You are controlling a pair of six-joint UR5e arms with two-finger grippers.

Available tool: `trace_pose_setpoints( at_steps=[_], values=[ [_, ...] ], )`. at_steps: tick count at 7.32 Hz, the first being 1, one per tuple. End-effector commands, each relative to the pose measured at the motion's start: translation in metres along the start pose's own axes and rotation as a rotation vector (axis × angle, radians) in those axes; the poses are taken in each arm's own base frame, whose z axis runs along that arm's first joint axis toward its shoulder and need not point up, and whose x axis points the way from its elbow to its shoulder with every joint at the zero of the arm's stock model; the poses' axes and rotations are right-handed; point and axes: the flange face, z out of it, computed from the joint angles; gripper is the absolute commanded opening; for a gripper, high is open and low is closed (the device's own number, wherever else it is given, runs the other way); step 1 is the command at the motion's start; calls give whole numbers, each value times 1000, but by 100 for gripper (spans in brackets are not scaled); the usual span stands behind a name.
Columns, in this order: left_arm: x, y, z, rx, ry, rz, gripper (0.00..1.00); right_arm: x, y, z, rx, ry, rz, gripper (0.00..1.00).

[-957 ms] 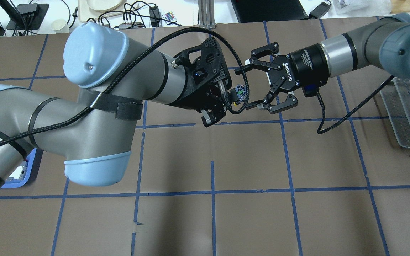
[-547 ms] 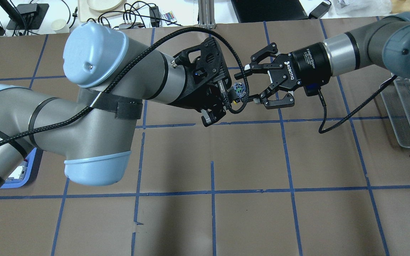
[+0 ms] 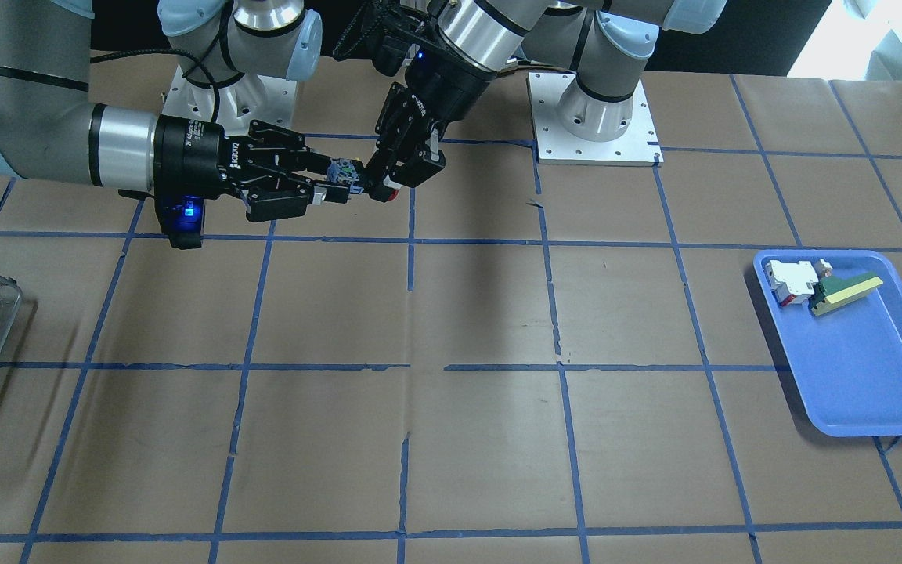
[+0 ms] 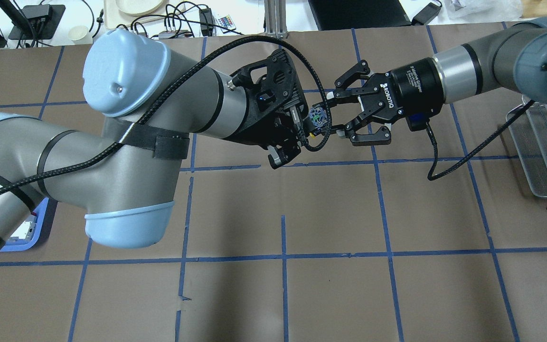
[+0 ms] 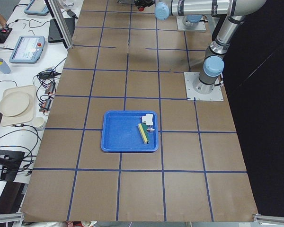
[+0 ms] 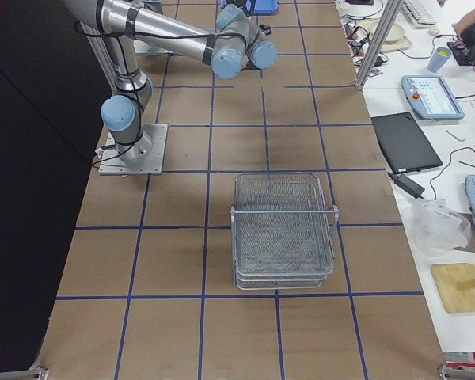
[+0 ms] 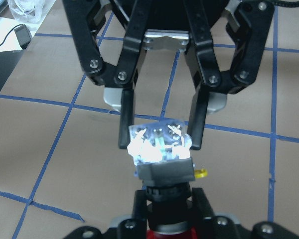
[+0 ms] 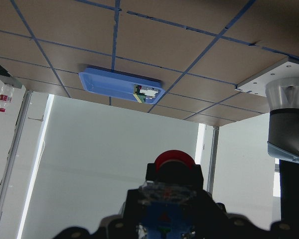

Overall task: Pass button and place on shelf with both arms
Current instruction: 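Open the left gripper and pull it back while the right gripper holds the switch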

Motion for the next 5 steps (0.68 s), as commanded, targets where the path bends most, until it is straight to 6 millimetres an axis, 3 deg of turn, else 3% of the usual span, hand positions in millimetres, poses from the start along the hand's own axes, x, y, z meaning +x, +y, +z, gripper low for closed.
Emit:
trace_pose_setpoints(
  at_steps=[1,2,3,5],
  values=[
    [1,-1,0,0,0,1,42,-1,1,-1,0,-1,-2,7],
    [1,-2,-2,3,-3,3,79,-1,1,-1,1,-1,-3,7],
    [2,-1,-2,2,-2,0,94,-1,1,-1,0,-1,-2,7],
    [1,1,-3,-9,-3,-14,99,-2,1,-1,1,-2,-3,7]
  ],
)
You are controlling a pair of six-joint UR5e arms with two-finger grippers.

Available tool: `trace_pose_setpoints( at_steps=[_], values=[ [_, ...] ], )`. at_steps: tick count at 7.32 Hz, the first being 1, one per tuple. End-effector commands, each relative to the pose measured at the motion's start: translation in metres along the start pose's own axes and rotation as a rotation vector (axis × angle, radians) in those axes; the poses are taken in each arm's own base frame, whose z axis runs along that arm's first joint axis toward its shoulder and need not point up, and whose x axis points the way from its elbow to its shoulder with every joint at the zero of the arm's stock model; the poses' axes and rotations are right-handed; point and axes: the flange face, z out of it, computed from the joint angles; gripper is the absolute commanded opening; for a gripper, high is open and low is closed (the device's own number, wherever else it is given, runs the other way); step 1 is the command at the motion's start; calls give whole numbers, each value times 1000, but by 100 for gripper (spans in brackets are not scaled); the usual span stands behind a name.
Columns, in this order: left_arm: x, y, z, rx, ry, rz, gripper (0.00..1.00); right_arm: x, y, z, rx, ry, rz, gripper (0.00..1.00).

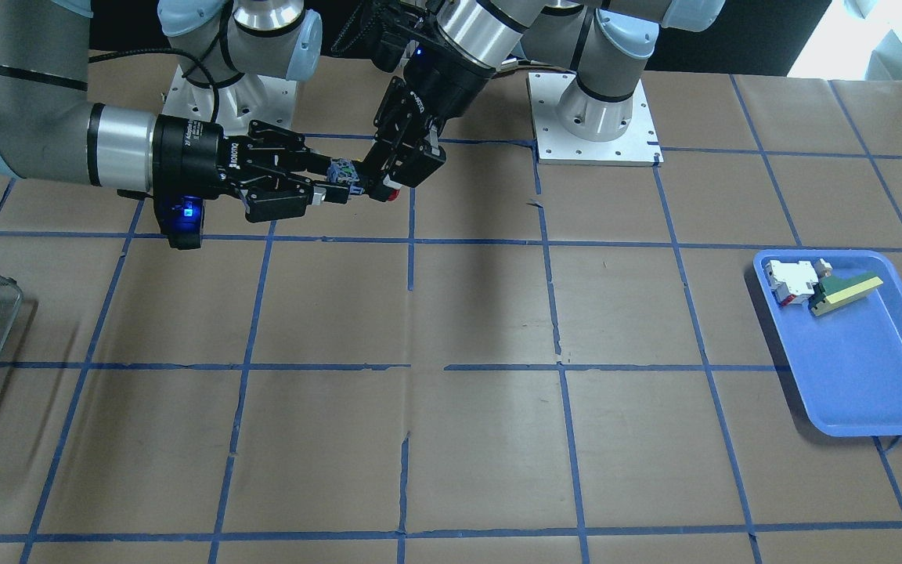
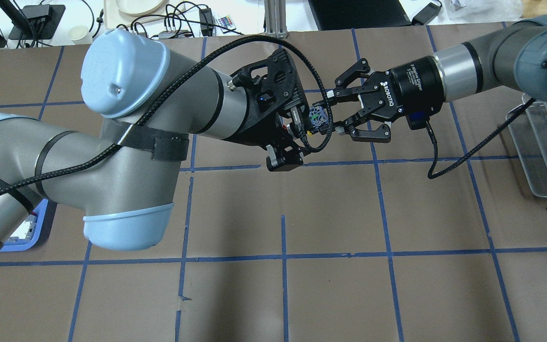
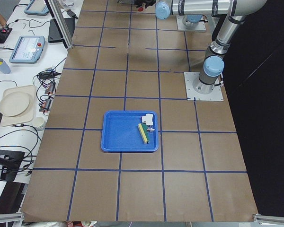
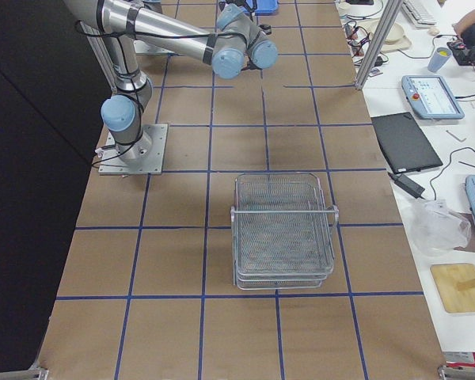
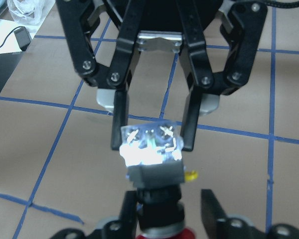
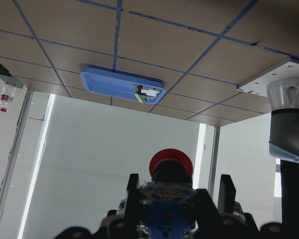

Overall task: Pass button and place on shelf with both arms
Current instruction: 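Open the left gripper and pull it back while the right gripper holds the switch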

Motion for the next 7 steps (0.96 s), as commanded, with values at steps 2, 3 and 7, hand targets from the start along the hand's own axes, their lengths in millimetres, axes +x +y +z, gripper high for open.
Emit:
trace_pose_setpoints(
  at_steps=[2,3,7],
  values=[
    [-35,29,-11,-35,-40,-160,99,-2,-4,-7,15,-4,-7,6],
    [-70,59,-38,-43,-102,-244,99,-2,-10,-27,55,-3,-11,6],
    [-147,160,-91,-126,-201,-690,99,-20,12,-126,437,169,-224,6]
  ],
)
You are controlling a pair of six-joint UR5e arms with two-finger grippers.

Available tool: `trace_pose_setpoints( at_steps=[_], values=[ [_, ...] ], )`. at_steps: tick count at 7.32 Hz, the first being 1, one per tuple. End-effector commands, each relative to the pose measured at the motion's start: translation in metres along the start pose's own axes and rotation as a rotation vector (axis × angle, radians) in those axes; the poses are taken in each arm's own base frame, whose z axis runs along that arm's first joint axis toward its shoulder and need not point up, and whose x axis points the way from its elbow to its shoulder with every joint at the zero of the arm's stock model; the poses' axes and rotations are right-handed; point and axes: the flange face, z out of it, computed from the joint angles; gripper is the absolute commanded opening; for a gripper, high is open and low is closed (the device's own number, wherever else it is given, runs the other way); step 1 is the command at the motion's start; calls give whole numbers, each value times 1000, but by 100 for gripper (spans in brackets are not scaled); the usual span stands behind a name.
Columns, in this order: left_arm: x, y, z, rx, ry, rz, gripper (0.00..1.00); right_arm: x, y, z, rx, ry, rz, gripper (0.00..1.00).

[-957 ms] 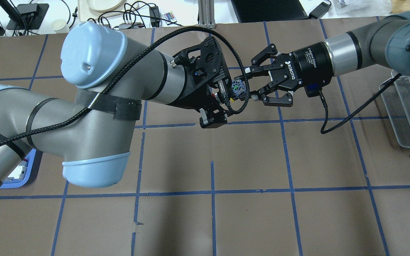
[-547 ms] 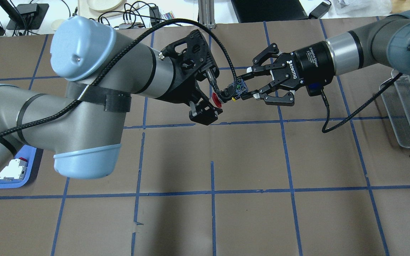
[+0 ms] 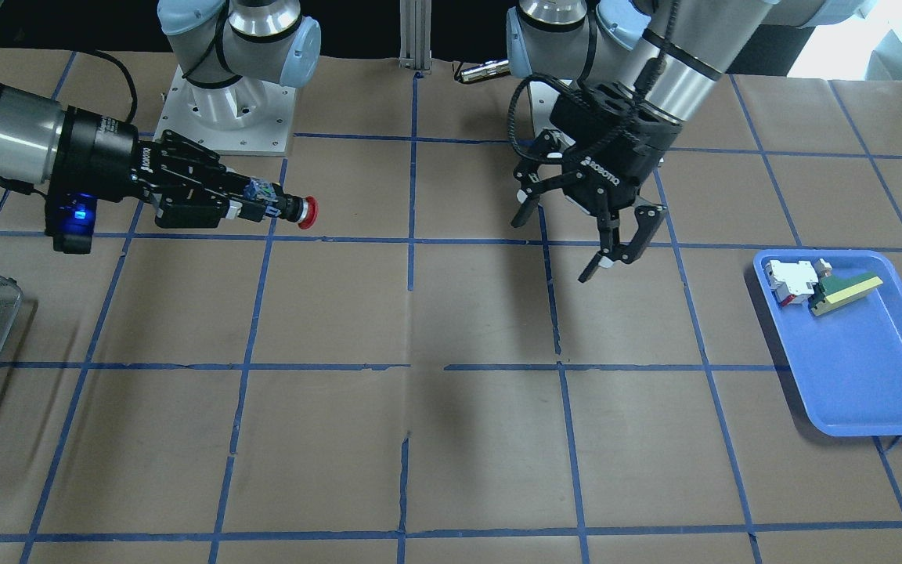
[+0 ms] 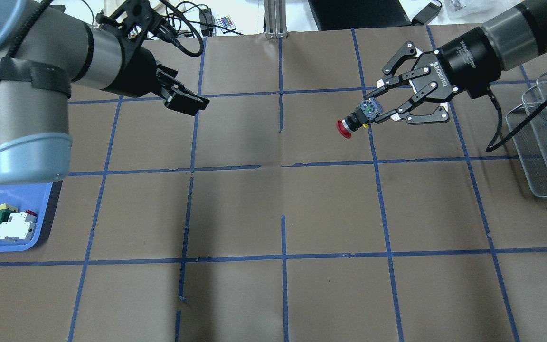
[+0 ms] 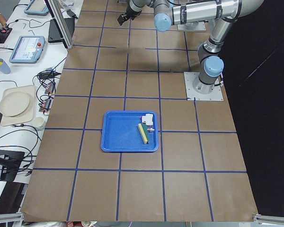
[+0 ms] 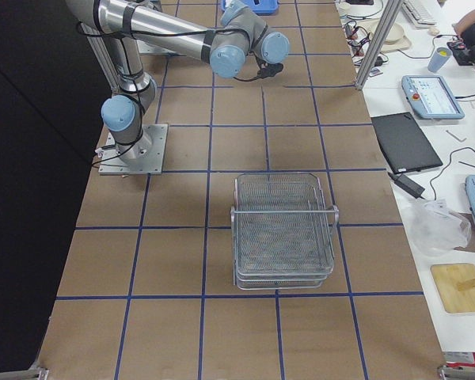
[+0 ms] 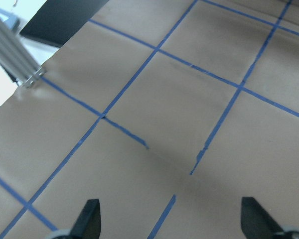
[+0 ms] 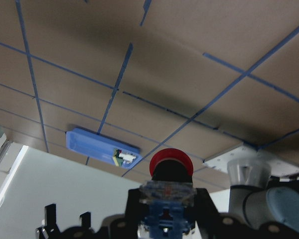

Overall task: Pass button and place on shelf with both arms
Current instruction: 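Carry the switch with the right gripper into the mesh basket while the left arm rises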

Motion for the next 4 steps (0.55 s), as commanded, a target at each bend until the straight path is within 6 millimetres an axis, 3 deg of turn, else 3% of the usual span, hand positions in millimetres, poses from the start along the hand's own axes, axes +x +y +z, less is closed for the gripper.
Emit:
trace_pose_setpoints(
  at_steps=[1,2,4],
  values=[
    [-51,27,-6,-147,-100,-176,99,15,-23,-61,192,101,-152,6],
    [-60,29,-8,-198,-148,-277,99,30,-36,-95,272,176,-281,6],
    [-81,14,-9,-286,-179,-425,99,40,-31,-148,411,396,-486,6]
  ],
)
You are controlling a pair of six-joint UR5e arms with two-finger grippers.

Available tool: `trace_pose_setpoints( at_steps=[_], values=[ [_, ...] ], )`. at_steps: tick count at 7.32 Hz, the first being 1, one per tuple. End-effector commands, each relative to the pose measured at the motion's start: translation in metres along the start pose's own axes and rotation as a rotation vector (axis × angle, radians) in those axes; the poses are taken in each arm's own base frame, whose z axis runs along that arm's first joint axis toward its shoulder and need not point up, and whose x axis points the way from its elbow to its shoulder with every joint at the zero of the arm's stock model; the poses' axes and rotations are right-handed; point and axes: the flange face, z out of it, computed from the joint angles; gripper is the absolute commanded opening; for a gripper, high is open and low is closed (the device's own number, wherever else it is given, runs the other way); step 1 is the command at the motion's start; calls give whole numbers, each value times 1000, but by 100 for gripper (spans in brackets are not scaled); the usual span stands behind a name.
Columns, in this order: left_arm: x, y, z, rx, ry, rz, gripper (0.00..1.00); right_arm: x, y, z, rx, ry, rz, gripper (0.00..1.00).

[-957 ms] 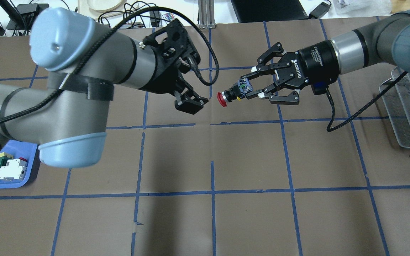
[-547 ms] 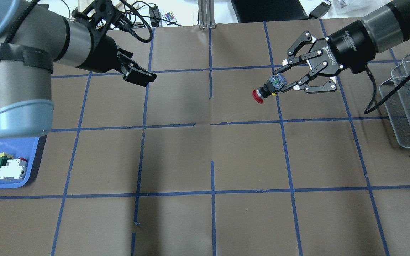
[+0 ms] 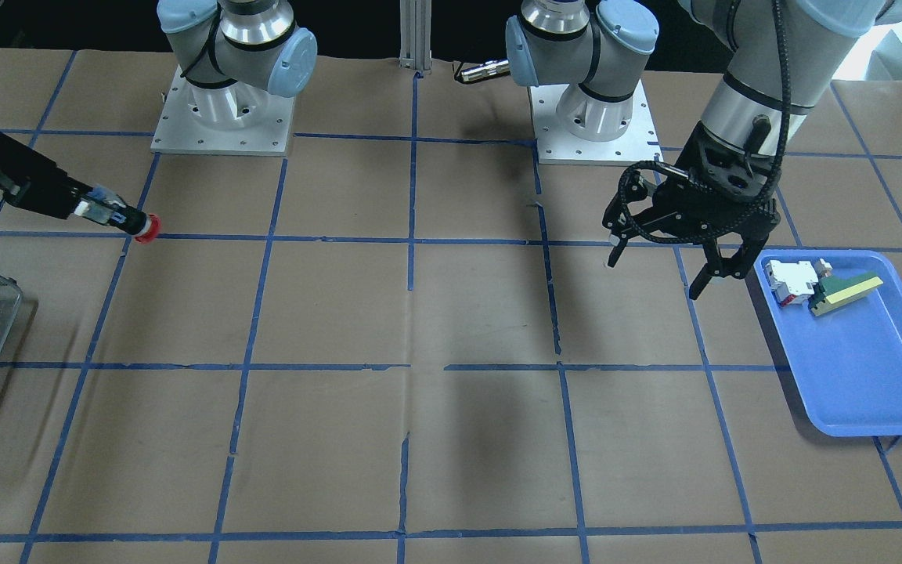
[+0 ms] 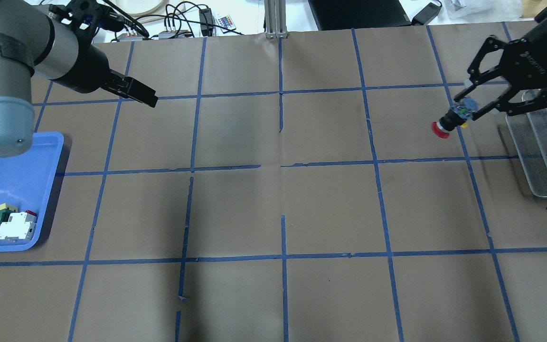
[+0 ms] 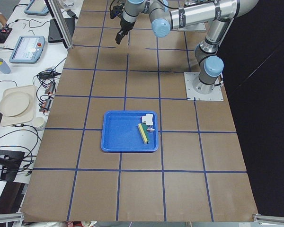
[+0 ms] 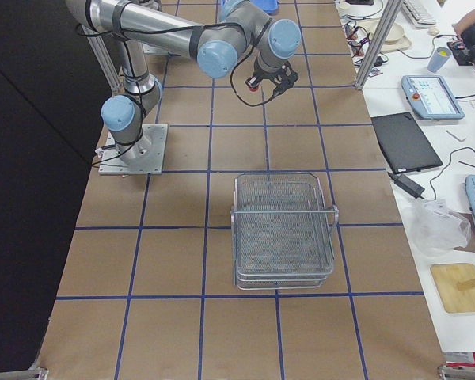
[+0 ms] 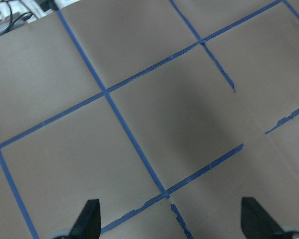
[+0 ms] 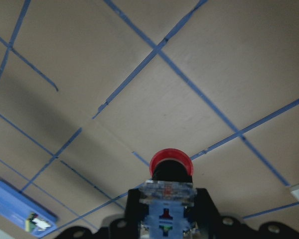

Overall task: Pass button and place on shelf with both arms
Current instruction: 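Carry the switch with the right gripper into the mesh basket while the left arm rises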

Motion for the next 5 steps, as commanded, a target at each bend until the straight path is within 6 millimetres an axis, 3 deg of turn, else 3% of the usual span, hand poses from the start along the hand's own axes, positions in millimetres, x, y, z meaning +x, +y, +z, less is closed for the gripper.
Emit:
trace_pose_setpoints(
  at_steps=[1,2,3,4,5],
  values=[
    [-14,-28,-19,-119,-33,-98,99,24,-7,-50,131,240,-275,6],
    [-6,-30,-46,-170,-12,-133,99,41,-17,-66,172,305,-355,6],
    [17,-17,-68,-215,-7,-148,100,60,-32,-86,250,324,-425,6],
    [41,-3,-83,-259,-100,-134,100,72,-55,-91,285,337,-491,6],
    [44,6,-69,-311,-158,-179,100,82,-81,-90,300,372,-568,6]
  ],
)
